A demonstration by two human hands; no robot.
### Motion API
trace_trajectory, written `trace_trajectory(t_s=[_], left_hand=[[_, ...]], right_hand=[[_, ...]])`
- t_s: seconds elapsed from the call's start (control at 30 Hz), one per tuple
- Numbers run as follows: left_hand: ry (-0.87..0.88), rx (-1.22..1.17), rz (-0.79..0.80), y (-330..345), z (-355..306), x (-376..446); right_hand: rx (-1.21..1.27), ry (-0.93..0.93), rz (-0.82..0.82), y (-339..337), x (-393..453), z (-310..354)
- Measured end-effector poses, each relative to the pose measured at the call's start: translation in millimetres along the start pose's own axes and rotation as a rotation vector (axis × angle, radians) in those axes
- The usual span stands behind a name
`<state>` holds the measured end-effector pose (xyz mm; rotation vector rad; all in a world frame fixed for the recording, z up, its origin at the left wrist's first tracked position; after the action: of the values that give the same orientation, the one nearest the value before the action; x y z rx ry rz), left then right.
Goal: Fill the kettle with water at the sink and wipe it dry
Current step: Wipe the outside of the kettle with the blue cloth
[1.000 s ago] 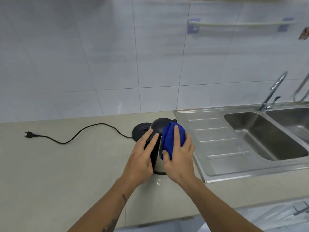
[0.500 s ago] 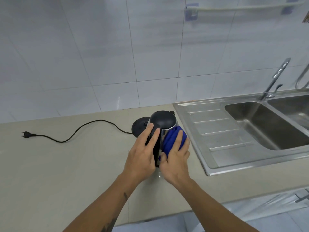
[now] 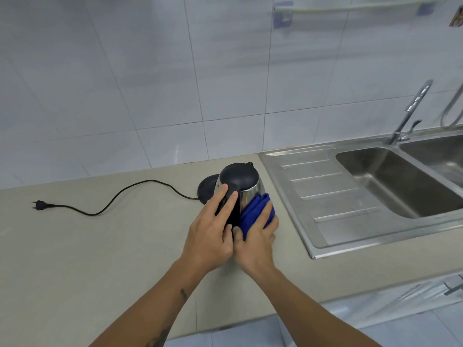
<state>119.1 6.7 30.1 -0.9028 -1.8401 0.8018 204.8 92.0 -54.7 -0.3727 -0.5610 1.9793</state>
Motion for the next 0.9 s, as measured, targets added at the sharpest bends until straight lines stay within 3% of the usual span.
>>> trace_trajectory(t_s=[0.23, 0.43, 0.53, 0.7, 0.9], left_hand=[[0.057, 0.197, -0.009, -14.8, -27.5, 42.1], [0.059, 0.393, 0.166, 15.4, -29.6, 74.9], [0.063, 0.383, 0.173, 19.9, -25.0, 76.1], [0.100, 0.382, 0.184, 20.1, -21.1, 74.4], [0.102, 0.303, 0.144, 12.3, -22.9, 74.9]], right_hand=[[0.226, 0.134, 0.092, 5.3, 7.3, -32.4], [0.122, -0.041, -0.025, -14.3, 13.9, -8.8], [0.052, -0.108, -0.014, -13.6, 16.2, -11.9], [0.186, 0.038, 0.160, -10.6, 33.5, -35.5], [0.035, -0.178, 0.035, -17.7, 23.2, -0.3]])
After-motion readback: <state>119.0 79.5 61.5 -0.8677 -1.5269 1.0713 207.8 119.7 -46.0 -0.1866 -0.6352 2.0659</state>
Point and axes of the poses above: each hand's wrist, its own x-axis towards the middle knuckle, its own y-axis out of the palm, z = x × y, the point moved 10 cm from there along x, towards the middle knuckle, and after that the axes turned 2 degrees about z, right-handed, at the moved point
